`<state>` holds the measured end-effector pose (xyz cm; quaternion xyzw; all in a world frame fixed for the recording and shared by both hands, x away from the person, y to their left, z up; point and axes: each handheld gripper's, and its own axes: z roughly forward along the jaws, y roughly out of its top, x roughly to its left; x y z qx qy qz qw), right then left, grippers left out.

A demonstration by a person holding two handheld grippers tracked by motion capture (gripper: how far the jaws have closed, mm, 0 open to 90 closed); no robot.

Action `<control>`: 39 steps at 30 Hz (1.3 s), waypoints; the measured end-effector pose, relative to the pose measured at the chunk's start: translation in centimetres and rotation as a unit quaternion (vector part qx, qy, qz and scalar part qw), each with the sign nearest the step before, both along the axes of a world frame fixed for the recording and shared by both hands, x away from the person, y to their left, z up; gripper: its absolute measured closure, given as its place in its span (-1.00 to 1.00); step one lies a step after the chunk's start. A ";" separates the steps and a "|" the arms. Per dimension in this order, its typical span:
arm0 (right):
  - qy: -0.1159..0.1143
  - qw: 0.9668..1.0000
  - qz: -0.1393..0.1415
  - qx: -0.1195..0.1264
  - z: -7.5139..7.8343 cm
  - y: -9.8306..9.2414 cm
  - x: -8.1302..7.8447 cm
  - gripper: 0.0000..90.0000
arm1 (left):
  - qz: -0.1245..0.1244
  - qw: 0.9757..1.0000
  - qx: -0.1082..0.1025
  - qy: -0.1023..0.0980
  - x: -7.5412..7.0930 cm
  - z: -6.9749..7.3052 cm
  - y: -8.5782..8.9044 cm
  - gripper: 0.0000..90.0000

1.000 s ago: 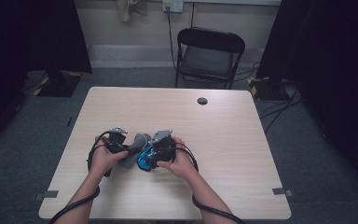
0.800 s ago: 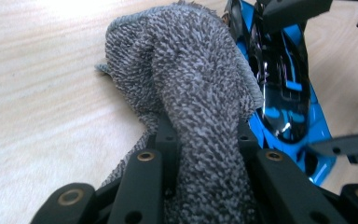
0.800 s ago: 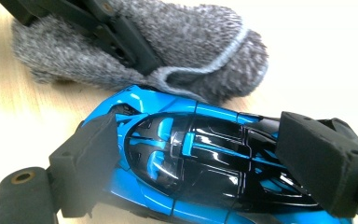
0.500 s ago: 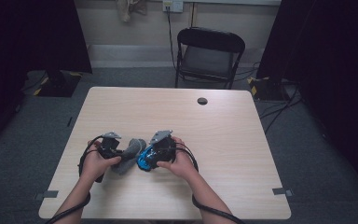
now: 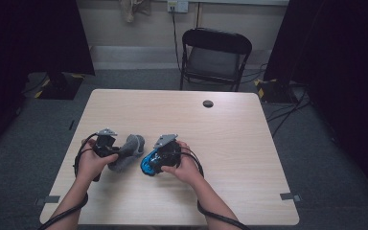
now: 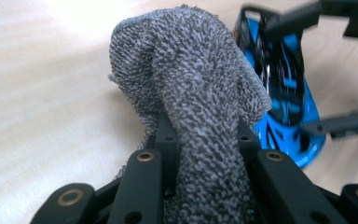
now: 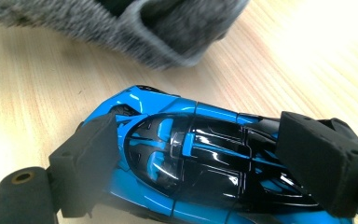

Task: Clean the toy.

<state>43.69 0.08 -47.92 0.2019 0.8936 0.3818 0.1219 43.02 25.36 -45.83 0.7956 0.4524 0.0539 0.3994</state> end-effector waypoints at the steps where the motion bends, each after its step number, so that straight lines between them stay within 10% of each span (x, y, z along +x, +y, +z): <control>1: 0.000 1.000 0.000 0.000 0.0 0.0 0.0 -0.70 | 0.001 1.000 -0.001 -0.003 0.3 0.1 -0.1 0.59; 39: 0.000 1.000 0.001 0.005 -0.1 -0.1 -0.1 -0.70 | 0.021 1.000 0.010 -0.020 7.0 -1.5 -7.8 0.59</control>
